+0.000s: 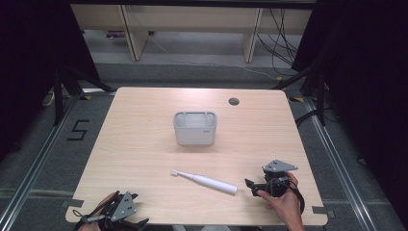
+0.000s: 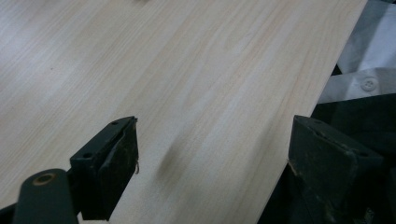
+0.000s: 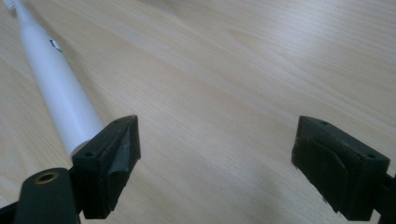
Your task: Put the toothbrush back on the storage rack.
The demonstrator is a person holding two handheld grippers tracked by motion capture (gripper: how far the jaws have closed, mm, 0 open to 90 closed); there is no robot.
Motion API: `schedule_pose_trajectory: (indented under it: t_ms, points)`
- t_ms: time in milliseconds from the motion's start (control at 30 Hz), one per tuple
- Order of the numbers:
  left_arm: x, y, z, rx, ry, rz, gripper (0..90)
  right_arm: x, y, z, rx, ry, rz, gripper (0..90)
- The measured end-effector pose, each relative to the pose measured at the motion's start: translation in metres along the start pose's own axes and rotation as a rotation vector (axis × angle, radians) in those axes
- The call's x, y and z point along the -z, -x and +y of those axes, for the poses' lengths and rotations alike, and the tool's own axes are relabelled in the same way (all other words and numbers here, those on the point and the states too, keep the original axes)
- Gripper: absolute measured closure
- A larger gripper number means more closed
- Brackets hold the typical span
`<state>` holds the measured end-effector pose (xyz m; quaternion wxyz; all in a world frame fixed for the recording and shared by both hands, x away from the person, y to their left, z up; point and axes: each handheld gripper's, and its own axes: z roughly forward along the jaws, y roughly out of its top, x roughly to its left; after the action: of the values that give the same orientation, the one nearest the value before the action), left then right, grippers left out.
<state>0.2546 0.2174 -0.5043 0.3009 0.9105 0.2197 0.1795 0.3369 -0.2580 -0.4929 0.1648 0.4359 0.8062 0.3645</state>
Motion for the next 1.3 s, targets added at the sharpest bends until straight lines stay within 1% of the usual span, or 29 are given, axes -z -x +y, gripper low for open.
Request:
schedule_pose_trajectory:
  t_ms: [67,100,133,167,200,233,267,300,367,400,500,600,700,733,767,800,833,867,900,933,967,1000,1100,1133,1167,1200,1233,1267,1300]
  points:
    - [0.0,0.0,0.0,0.008,0.004,-0.008,15.9,-0.001,-0.001,0.001,0.015,0.001,0.0,15.8]
    - [0.001,-0.001,0.0,0.002,-0.001,-0.011,15.8,-0.001,-0.003,0.002,0.008,-0.002,-0.001,15.8]
    - [0.0,0.0,0.0,0.021,0.004,-0.007,15.9,-0.002,-0.001,0.003,0.047,0.008,0.005,15.9]
    - [0.0,-0.001,0.0,0.011,0.008,-0.002,15.8,-0.001,-0.002,0.004,0.054,0.01,-0.008,16.0]
    - [0.001,-0.001,0.0,0.008,0.003,0.0,15.8,0.0,-0.007,0.005,0.004,-0.013,0.01,16.2]
    - [0.001,-0.001,0.0,0.013,0.007,-0.006,15.8,-0.001,-0.005,0.006,0.03,-0.01,0.007,16.5]
    - [0.001,-0.002,0.0,-0.001,-0.007,-0.007,15.9,-0.002,-0.005,0.007,0.056,-0.004,0.013,16.6]
    - [0.0,-0.002,-0.001,0.003,-0.003,0.005,15.9,0.0,-0.009,0.008,0.02,-0.019,0.011,16.7]
    - [0.0,-0.002,-0.001,0.008,0.002,0.005,15.8,0.0,-0.011,0.009,0.014,-0.026,0.01,17.2]
    - [0.0,-0.002,-0.001,0.008,0.003,0.004,15.8,-0.001,-0.012,0.013,0.062,-0.022,0.023,18.8]
    - [0.001,-0.002,-0.001,0.003,-0.004,-0.008,15.9,-0.001,-0.017,0.016,0.065,-0.048,0.022,19.8]
    - [0.0,-0.002,-0.001,0.014,0.002,-0.002,15.9,-0.002,-0.02,0.02,0.095,-0.047,0.042,21.8]
    - [0.0,-0.002,-0.001,0.013,-0.001,-0.005,15.9,-0.001,-0.024,0.024,0.095,-0.066,0.053,24.2]
    - [0.0,-0.002,-0.001,0.005,-0.007,0.002,15.8,-0.002,-0.025,0.025,0.099,-0.067,0.055,25.0]
    - [-0.001,-0.002,-0.001,0.016,-0.001,0.001,15.9,-0.002,-0.026,0.026,0.106,-0.072,0.059,25.4]
    - [0.0,-0.003,-0.001,0.007,-0.009,-0.01,15.8,-0.002,-0.027,0.027,0.11,-0.069,0.06,25.7]
    - [-0.001,-0.003,-0.001,-0.003,0.001,0.001,15.9,-0.002,-0.028,0.028,0.116,-0.076,0.066,26.4]
    - [-0.002,-0.002,-0.001,0.019,0.011,0.001,15.8,-0.003,-0.029,0.029,0.132,-0.071,0.069,27.3]
    - [-0.002,-0.002,-0.001,0.01,0.009,0.001,15.8,-0.003,-0.032,0.03,0.115,-0.078,0.075,27.5]
    - [-0.002,-0.002,-0.001,0.012,0.008,0.0,15.8,-0.003,-0.031,0.032,0.137,-0.08,0.076,27.5]
    - [-0.002,-0.002,-0.001,0.02,0.009,0.0,15.9,-0.003,-0.032,0.032,0.137,-0.078,0.079,27.6]
    - [-0.002,-0.002,-0.001,0.02,0.009,0.002,15.8,-0.004,-0.032,0.034,0.155,-0.074,0.082,27.7]
    - [-0.001,-0.003,-0.001,0.008,0.003,-0.003,15.8,-0.004,-0.036,0.037,0.151,-0.098,0.095,28.0]
    - [-0.001,-0.003,-0.001,0.007,0.003,-0.002,15.8,-0.005,-0.035,0.038,0.166,-0.093,0.093,28.2]
    - [-0.001,-0.003,-0.001,0.008,0.003,-0.002,15.8,-0.005,-0.038,0.038,0.152,-0.101,0.098,28.4]
    - [-0.001,-0.003,-0.001,0.007,0.002,-0.003,15.9,-0.007,-0.037,0.039,0.173,-0.092,0.097,28.4]
    - [-0.001,-0.003,-0.001,0.009,0.004,-0.003,15.8,-0.007,-0.038,0.04,0.173,-0.101,0.099,28.6]
    - [-0.001,-0.003,-0.001,0.011,0.005,-0.001,15.9,-0.008,-0.039,0.041,0.18,-0.091,0.099,28.9]
    - [-0.002,-0.003,-0.001,0.014,0.008,0.001,15.8,-0.009,-0.039,0.043,0.197,-0.093,0.114,28.9]
